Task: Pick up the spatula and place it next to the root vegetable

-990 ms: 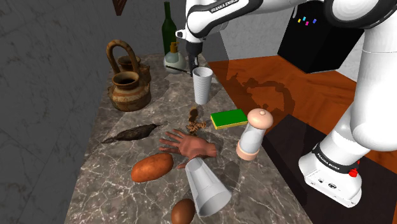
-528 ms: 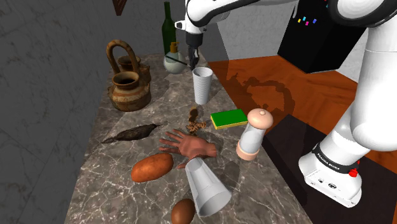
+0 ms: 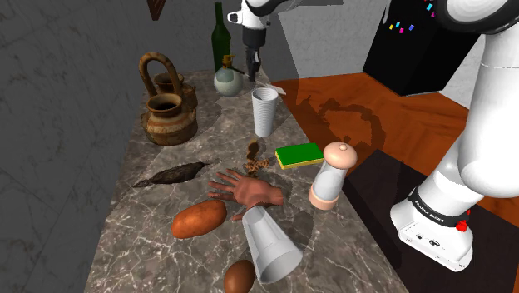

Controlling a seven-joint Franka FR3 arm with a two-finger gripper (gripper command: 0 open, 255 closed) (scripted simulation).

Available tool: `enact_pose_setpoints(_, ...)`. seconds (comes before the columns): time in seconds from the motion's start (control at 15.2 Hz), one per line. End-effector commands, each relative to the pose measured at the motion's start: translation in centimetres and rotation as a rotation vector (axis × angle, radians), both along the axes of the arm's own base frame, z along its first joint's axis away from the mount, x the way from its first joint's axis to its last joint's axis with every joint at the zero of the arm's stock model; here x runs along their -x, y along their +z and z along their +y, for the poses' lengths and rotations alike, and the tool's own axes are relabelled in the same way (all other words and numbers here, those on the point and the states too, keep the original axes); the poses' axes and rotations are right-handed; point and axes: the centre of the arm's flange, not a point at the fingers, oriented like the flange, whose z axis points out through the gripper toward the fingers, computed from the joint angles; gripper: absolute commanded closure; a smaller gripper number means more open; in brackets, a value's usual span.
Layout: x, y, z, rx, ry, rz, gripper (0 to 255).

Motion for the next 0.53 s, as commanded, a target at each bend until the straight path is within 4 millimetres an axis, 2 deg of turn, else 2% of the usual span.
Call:
enact_pose_setpoints(0.0,-0.1,1.0,0.0,0.000,0.000,0.000,255)
enact_pose_setpoints(0.07,0.0,1.2,0.0,0.000,0.000,0.000,255)
enact_pose_setpoints(0.46,5.7,1.2,5.4,0.000,0.000,0.000,255)
